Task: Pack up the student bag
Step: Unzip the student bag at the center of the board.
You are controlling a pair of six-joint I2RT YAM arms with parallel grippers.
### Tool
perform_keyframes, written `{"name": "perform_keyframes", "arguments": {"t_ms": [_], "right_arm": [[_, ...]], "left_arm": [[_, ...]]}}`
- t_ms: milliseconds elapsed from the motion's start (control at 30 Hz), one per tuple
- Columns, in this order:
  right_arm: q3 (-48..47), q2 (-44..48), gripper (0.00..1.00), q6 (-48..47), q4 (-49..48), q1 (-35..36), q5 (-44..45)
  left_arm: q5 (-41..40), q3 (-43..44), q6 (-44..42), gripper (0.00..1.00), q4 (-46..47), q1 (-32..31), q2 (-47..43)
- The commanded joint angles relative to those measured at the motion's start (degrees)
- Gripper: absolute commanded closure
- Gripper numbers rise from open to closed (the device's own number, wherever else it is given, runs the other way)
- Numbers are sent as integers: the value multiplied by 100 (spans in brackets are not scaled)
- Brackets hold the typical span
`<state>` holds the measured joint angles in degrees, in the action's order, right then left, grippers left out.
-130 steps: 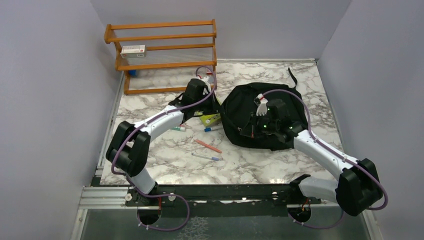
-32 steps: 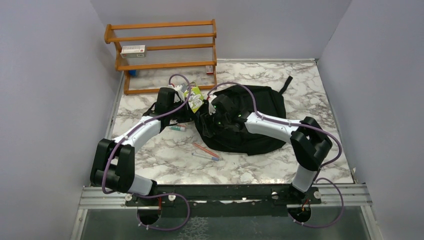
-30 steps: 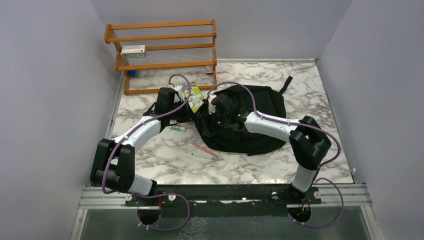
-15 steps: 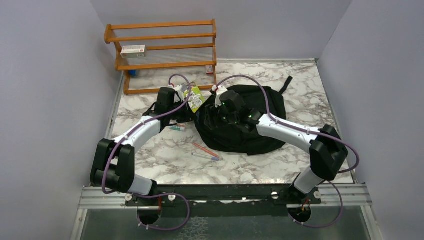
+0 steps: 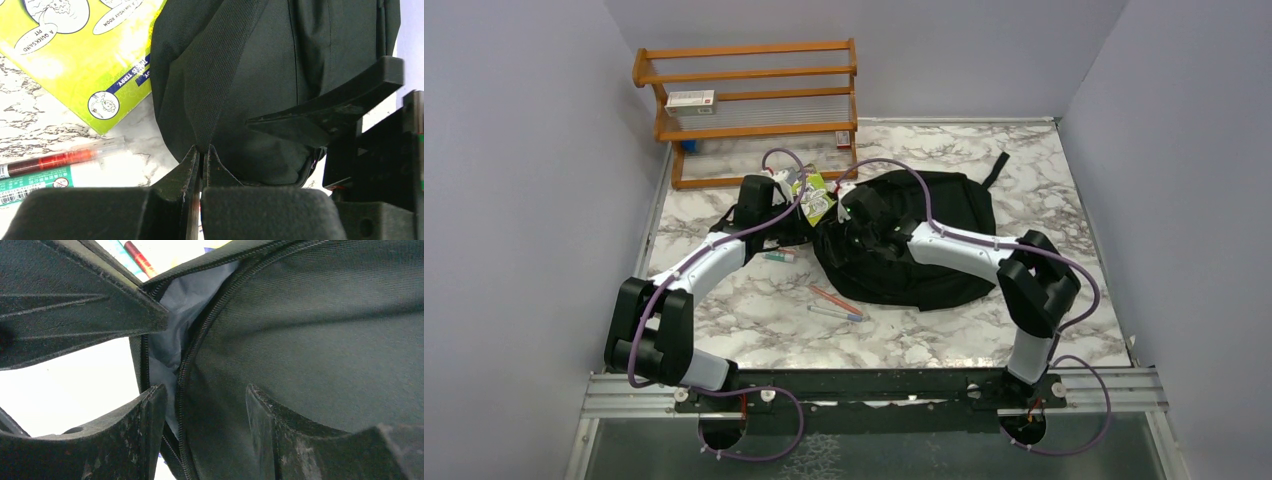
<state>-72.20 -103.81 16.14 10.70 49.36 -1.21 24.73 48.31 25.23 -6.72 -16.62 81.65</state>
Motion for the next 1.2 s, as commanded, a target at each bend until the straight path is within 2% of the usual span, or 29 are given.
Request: {"name": "perform_keyframes", "arguments": {"t_ms": [0, 167, 300, 467, 700, 833, 1167], "right_arm": [[-250, -216, 35, -189, 167, 86, -496], [-241, -444, 34, -234, 355, 175, -476], [-200, -591, 36, -227, 491, 277, 152], [-80, -530, 55, -205, 494, 400, 1041], [410, 201, 86, 62, -59, 416, 1204], [668, 696, 99, 222, -217, 416, 1508], [1809, 2266, 99, 1108, -357, 282, 2360]], "left_arm": [[132, -80, -27, 100, -57, -19, -109], [150, -77, -36, 100, -51, -16, -105], [153, -88, -8, 100, -36, -16, -97], [172, -84, -1, 100, -18, -16, -61], [177, -94, 14, 100, -13, -16, -35], [199, -92, 34, 100, 6, -16, -12], [279, -92, 99, 100, 71, -16, 96]]}}
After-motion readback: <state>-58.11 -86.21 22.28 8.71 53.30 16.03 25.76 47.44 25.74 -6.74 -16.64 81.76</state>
